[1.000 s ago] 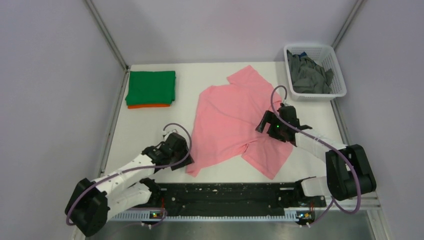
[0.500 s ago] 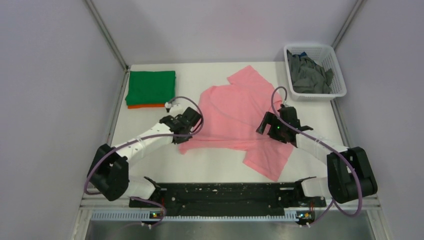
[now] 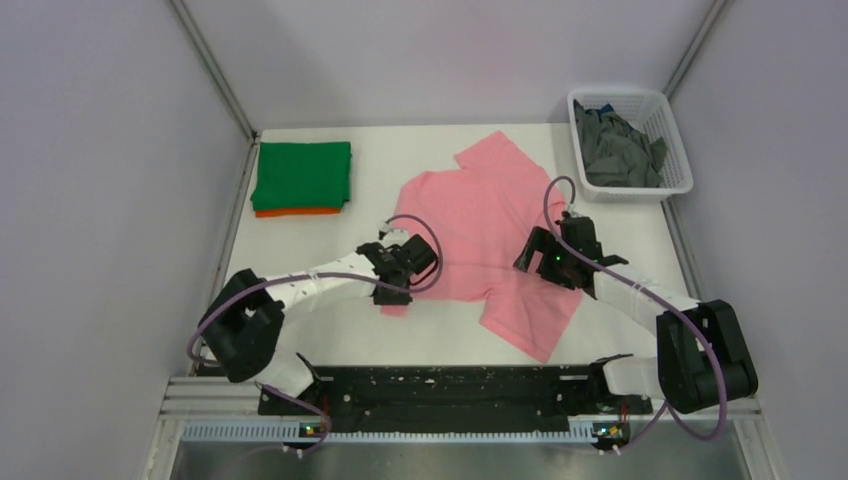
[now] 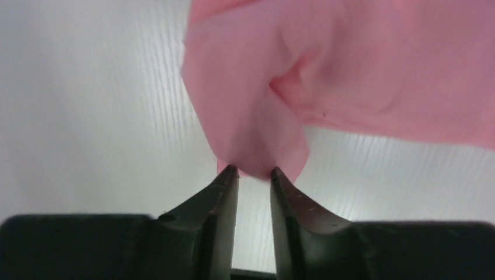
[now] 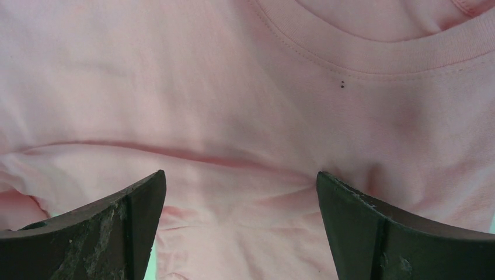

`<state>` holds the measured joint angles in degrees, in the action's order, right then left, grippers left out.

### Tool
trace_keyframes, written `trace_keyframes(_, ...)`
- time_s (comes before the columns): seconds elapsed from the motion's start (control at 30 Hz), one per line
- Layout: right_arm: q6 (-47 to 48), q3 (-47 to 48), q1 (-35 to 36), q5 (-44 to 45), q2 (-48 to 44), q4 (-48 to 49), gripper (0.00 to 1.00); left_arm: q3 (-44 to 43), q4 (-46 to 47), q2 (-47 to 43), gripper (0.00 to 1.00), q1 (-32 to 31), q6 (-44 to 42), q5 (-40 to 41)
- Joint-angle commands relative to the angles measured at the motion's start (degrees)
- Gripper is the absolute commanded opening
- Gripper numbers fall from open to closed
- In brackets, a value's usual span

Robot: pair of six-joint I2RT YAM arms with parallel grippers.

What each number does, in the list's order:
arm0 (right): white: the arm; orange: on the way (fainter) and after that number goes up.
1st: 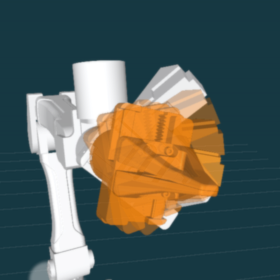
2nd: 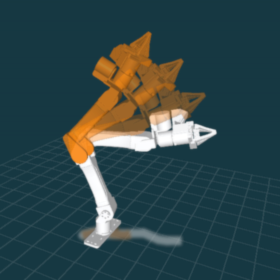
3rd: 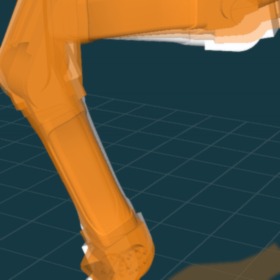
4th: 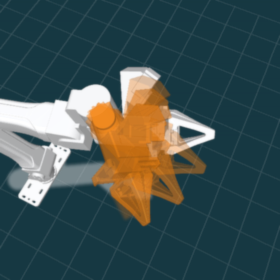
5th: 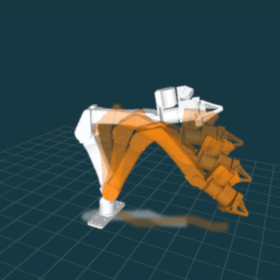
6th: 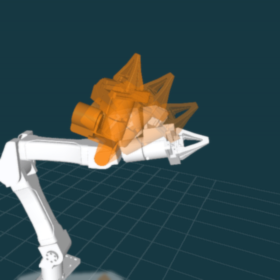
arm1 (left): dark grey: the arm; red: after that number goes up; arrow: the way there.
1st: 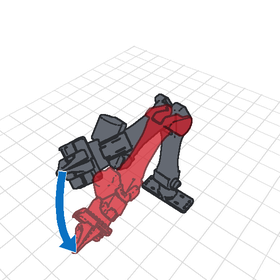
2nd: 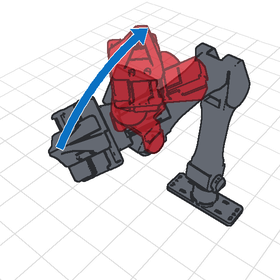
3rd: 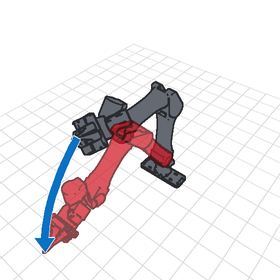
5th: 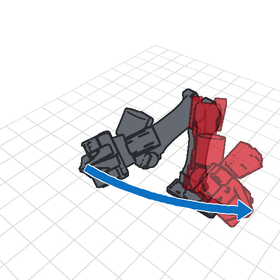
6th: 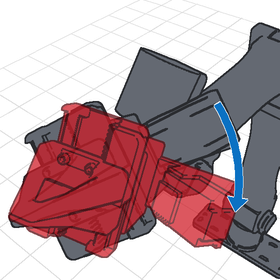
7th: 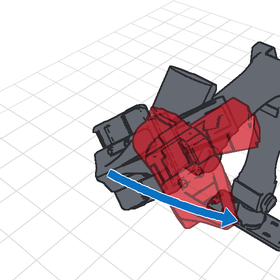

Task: Fold and stack the t-shirts
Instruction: Flatten out the tshirt

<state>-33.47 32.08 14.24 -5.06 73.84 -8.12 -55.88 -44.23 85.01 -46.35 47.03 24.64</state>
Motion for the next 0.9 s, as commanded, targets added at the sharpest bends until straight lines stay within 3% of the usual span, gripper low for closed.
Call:
trace_keyframes(0.0,1.0,-0.8,-0.4,0.7,-1.9,-0.4,0.99,1.5,0.1,-1.1,0.41,-5.1,3.4,-6.0)
trace_keyframes(0.07,1.1,-0.8,-0.4,0.8,-2.2,-0.6,0.99,1.7,-0.2,-5.2,0.60,-7.5,3.9,-6.2)
trace_keyframes(0.13,1.1,-0.9,-0.4,1.0,-2.4,-0.6,0.99,3.0,0.6,-9.9,0.96,-8.2,4.2,-7.0)
trace_keyframes(0.17,1.1,-1.1,-0.4,1.1,-2.5,-0.5,0.99,4.3,1.4,-12.1,0.98,-8.2,4.6,-7.0)
trace_keyframes(0.4,1.2,-1.2,-0.4,1.4,-3.1,-0.8,0.99,15.8,3.3,-22.9,0.99,-5.2,12.2,-2.6)
trace_keyframes(0.57,1.2,-1.2,-0.4,1.5,-3.1,-1.0,0.99,22.7,9.3,-25.5,0.99,5.0,11.5,-10.3)
trace_keyframes(0.67,1.3,-1.3,-0.4,1.7,-3.2,-1.2,0.99,25.1,12.2,-24.9,0.88,9.1,11.6,-12.9)
trace_keyframes(0.87,1.4,-1.3,-0.4,1.8,-3.4,-1.3,0.99,24.0,14.1,-22.4,0.74,9.3,12.4,-12.3)
